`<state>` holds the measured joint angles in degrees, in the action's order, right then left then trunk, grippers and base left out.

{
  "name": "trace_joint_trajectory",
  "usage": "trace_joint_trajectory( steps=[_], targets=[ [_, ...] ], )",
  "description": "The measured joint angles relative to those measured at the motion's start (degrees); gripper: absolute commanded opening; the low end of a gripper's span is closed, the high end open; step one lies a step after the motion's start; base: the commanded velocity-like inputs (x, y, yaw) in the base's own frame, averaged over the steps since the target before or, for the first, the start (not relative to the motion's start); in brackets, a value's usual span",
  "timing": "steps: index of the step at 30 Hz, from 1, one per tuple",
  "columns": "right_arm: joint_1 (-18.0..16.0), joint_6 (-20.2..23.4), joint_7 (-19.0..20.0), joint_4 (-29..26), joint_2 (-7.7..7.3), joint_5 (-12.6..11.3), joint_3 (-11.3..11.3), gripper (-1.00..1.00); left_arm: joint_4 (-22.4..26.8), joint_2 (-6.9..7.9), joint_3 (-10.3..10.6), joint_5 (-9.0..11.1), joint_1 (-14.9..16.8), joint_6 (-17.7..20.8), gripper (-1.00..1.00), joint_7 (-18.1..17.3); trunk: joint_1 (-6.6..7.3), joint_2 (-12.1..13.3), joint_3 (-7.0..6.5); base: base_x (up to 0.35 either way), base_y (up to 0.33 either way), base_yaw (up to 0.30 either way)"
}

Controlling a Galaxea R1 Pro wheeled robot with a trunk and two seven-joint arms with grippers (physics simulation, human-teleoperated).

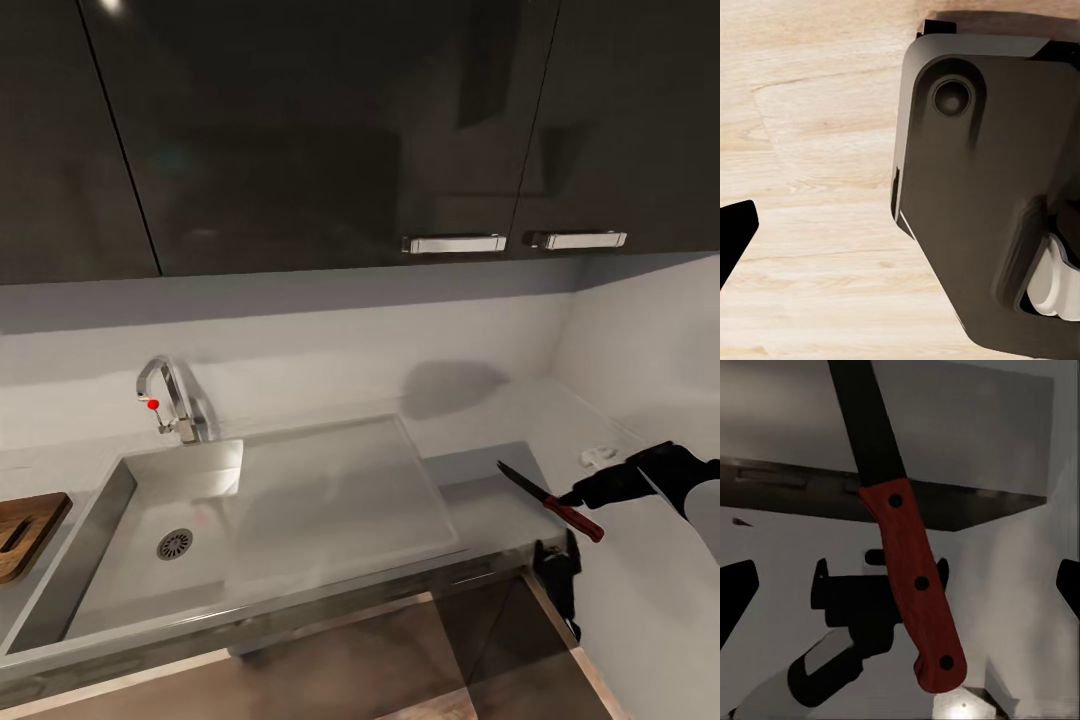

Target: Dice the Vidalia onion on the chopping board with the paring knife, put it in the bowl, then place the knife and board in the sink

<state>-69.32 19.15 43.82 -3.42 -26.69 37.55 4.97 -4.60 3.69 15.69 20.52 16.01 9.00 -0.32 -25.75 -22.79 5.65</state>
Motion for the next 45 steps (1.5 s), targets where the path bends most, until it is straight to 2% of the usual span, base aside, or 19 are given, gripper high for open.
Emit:
trace_joint_trajectory(
  steps=[8,19,45],
  targets=[
    [0.0,1.4,-0.7,0.1,-0.02,0.0,-0.1,1.0,0.0,0.01,0.0,0.0,0.0,0.0,1.0,0.0,0.0,0.0,0.0,0.0,0.0,0.0],
    [0.0,1.4,1.0,0.0,-0.03,0.0,-0.1,1.0,0.0,0.01,0.0,0.0,0.0,0.0,1.0,0.0,0.0,0.0,0.07,0.0,0.0,0.0],
    [0.0,1.4,1.8,0.0,-0.11,0.3,-0.3,1.0,0.0,0.01,0.0,0.0,0.0,0.0,1.0,0.0,0.0,0.0,2.37,0.0,0.0,0.0]
  ],
)
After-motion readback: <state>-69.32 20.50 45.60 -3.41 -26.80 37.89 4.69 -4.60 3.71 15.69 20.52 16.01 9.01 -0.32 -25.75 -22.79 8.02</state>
